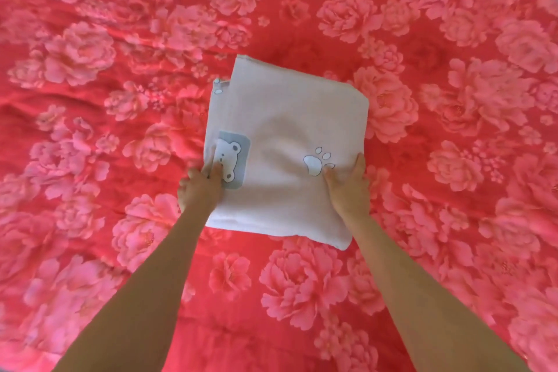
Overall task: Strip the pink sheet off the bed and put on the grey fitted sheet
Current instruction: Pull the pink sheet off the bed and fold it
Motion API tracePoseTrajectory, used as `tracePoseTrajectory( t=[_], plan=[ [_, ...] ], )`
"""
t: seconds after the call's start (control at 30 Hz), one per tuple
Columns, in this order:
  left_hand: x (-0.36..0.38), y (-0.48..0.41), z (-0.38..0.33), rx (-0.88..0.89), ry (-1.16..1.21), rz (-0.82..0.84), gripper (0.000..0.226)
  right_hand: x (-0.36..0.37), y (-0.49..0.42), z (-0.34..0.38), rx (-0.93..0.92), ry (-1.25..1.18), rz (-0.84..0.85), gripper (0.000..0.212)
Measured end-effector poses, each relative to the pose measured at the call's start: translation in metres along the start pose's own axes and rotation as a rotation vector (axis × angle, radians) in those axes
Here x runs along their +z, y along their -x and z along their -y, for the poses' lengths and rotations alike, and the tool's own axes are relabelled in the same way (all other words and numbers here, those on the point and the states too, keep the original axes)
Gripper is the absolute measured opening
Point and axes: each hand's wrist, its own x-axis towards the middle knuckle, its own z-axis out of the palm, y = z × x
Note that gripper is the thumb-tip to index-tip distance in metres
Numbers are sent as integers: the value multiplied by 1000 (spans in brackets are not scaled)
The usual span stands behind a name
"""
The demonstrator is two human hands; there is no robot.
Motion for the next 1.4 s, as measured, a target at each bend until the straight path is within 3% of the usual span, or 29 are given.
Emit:
tracePoseTrajectory(
  t=[0.1,0.17,0.2,0.3,0.4,0.6,0.93,1.4],
  plan=[
    [-13,-21,-6,4,349,232,104,-6,-11,-8,53,-110,46,98],
    [-18,-19,-13,20,427,316,109,-11,-9,-8,76,-194,47,102],
    [-20,-10,-20,39,398,292,103,-12,-5,-8,79,-215,25,98],
    [-19,32,-31,78,144,-81,81,-23,22,-10,55,-234,-79,70],
    [-10,80,-16,169,175,-140,70,-50,73,-37,88,-277,-195,53],
    [16,204,-17,459,170,14,57,-132,193,-116,206,-260,-495,39],
    [68,413,-93,891,27,327,53,-284,326,-226,441,-417,-852,24],
    [258,821,-132,1254,-197,673,48,-517,500,-504,681,-530,-1217,15]
  ],
)
